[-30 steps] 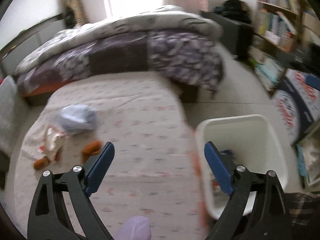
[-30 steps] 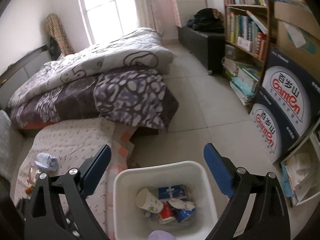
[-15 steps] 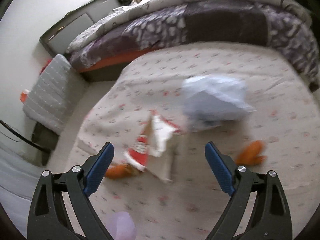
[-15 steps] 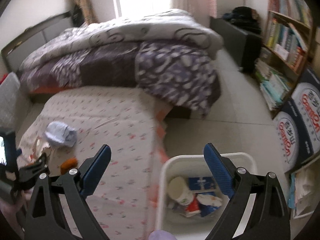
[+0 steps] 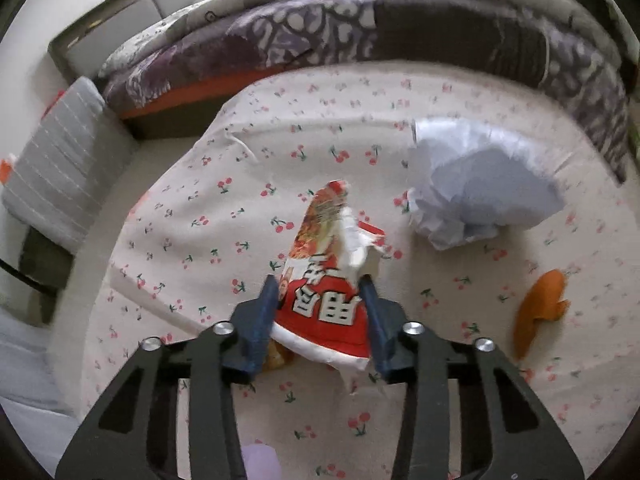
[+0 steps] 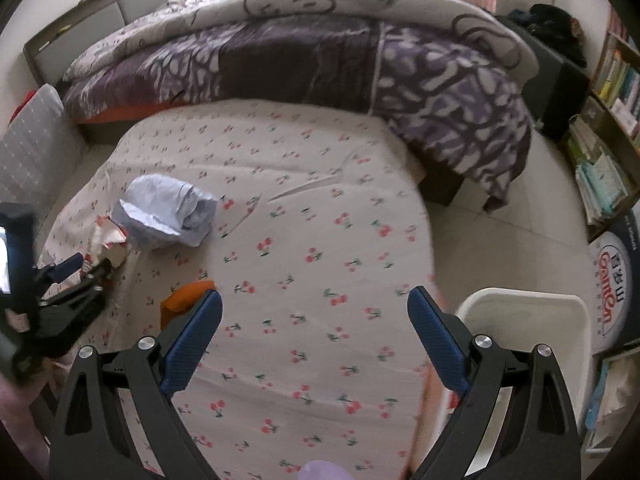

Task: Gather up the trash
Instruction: 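Grasp the red snack bag with the left tool while the right tool grasps the orange snack, then carry the red snack bag and orange snack to the white bin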

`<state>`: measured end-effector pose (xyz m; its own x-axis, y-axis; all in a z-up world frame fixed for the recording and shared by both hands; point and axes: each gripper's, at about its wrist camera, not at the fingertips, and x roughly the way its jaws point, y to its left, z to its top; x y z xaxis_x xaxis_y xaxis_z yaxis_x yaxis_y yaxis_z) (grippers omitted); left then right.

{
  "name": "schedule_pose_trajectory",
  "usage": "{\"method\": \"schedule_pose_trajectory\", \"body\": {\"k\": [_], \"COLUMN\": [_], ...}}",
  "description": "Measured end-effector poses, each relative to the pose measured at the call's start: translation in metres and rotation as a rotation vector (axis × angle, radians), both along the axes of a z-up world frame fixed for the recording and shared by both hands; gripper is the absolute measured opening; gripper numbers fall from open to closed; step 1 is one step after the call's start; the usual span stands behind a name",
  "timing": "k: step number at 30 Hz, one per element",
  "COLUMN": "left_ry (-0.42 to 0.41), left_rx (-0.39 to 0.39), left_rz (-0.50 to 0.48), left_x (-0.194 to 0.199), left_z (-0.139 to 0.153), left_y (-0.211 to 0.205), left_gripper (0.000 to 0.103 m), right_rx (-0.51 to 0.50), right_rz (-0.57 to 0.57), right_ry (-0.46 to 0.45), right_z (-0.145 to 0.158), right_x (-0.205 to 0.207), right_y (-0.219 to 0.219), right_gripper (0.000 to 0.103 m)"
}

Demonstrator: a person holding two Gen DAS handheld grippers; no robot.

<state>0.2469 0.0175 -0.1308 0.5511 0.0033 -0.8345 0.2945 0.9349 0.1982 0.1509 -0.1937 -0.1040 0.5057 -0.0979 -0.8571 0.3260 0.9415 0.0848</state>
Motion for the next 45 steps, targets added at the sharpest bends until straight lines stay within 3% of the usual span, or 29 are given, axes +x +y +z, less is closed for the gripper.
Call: {"method": "schedule_pose_trajectory", "body": {"k": [7, 11, 17, 20, 22, 24, 27, 30, 34, 39, 45], "left_ry": [-0.105, -0.176, -0.187, -0.185, -0.180, -0.169, -0.150, -0.146, -0.180, -0.251, -0.303], "left_rx": [-0.122, -0.153, -0.184, -0.171, -0.164, -0.163, -0.165, -0.182, -0.224, -0.254, -0.267], "left_rz": [0.083, 0.150, 0.230, 0.225, 0.222, 0.225, 0.235, 0.250, 0.270, 0.285, 0.281], "left_x": [-0.018, -0.030, -0.046, -0.053, -0.055, -0.056, -0.053, -0.054, -0.058, -0.068, -0.080], "left_z": [0.057, 0.088, 0.100, 0.099, 0.097, 0.095, 0.091, 0.091, 0.102, 0.118, 0.129], "left_y": [0.038, 0.069, 0.105, 0.109, 0.111, 0.114, 0.118, 0.121, 0.122, 0.116, 0.102], "left_gripper": [0.032, 0.032, 0.032, 0.032, 0.032, 0.032, 0.032, 0.032, 0.032, 0.032, 0.032], "right_rx": [0.095, 0.140, 0.117, 0.054, 0.011, 0.002, 0.051, 0.111, 0.159, 0.131, 0.069], "right_rz": [0.044, 0.045, 0.054, 0.069, 0.074, 0.083, 0.116, 0.146, 0.182, 0.212, 0.212], "right_ry": [0.060, 0.073, 0.059, 0.051, 0.036, 0.023, 0.009, -0.027, -0.147, -0.296, -0.388], "right_z": [-0.027, -0.042, -0.058, -0.063, -0.063, -0.061, -0.059, -0.048, -0.014, 0.027, 0.053], "right_x": [0.023, 0.036, 0.047, 0.052, 0.052, 0.053, 0.053, 0.050, 0.039, 0.020, -0.002], "right_y": [0.032, 0.050, 0.074, 0.086, 0.091, 0.092, 0.091, 0.092, 0.093, 0.096, 0.093], "right_gripper": [0.091, 0.091, 0.090, 0.076, 0.058, 0.047, 0.042, 0.041, 0.041, 0.041, 0.041]}}
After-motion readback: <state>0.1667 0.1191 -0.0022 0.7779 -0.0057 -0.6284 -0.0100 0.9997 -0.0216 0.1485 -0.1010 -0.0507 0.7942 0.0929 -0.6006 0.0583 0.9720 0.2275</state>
